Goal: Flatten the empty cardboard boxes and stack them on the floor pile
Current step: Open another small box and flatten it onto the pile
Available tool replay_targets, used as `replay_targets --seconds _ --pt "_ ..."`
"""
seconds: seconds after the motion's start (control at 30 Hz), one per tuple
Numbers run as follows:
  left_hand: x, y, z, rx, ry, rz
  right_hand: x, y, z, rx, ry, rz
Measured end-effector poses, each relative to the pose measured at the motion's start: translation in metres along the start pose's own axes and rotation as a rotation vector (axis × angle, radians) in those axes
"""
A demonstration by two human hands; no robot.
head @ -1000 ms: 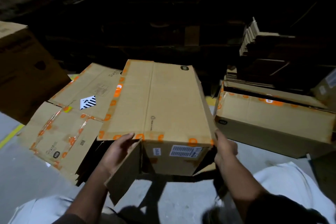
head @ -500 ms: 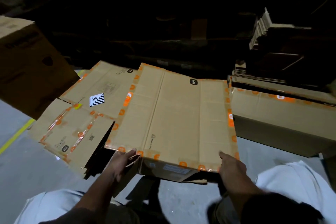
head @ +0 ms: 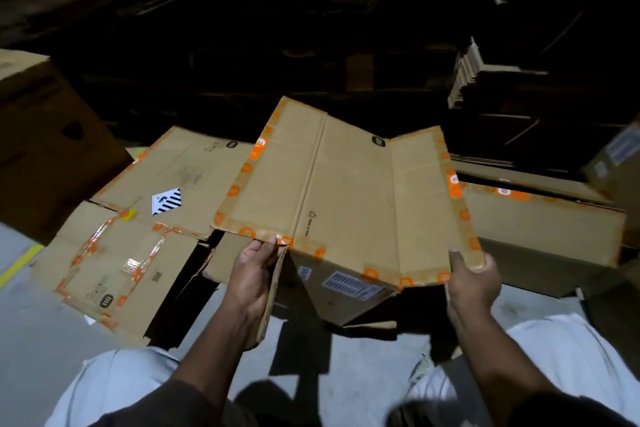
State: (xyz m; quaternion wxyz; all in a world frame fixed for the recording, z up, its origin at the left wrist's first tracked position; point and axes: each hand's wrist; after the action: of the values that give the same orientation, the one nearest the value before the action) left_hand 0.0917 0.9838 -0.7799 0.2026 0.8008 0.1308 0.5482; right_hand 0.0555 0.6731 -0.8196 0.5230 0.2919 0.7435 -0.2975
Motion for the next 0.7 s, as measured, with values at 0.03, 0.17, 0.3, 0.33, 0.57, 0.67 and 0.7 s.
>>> replay_targets --seconds 0.03,0.17,0.3,0.33,0.57,0.67,0.7 --pt "0.000 -0.003 -0.002 0.000 -0.003 -0.026 -0.005 -0.003 0.000 -0.009 -0.022 0.009" --pt "-0.015 -0.035 -0.005 0.113 -0.135 -0.204 -0.013 -0.002 0.002 -0.074 -0.036 -0.010" --pt "-0.047 -0.071 -0.006 0.332 -0.428 0.154 0.016 0.018 -0.004 -0.143 0.054 -0.224" --pt "-0.055 -0.078 -0.005 0.372 -0.478 0.320 0.026 0.021 -0.009 -0.147 0.100 -0.304" --pt "-0.070 -0.050 -0.002 0.452 -0.151 1.233 0.042 0.053 -0.044 -0.459 -0.011 -0.573" --pt "-0.087 -0.027 -0.003 0.076 -0.048 1.317 0.036 0.062 -0.061 -0.560 -0.129 -0.636" --pt "-0.093 -0.020 -0.005 -0.050 -0.031 1.324 0.035 0.063 -0.066 -0.586 -0.161 -0.663"
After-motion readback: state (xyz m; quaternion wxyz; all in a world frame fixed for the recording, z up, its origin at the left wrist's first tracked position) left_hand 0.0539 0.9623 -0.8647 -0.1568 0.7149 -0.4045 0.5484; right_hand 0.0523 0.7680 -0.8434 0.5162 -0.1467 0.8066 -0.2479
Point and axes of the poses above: each hand's wrist, its own z-axis towards the middle knuckle, its own y-axis out of the palm, x = y × z, and after that the axes turned 10 degrees about -x, right-handed
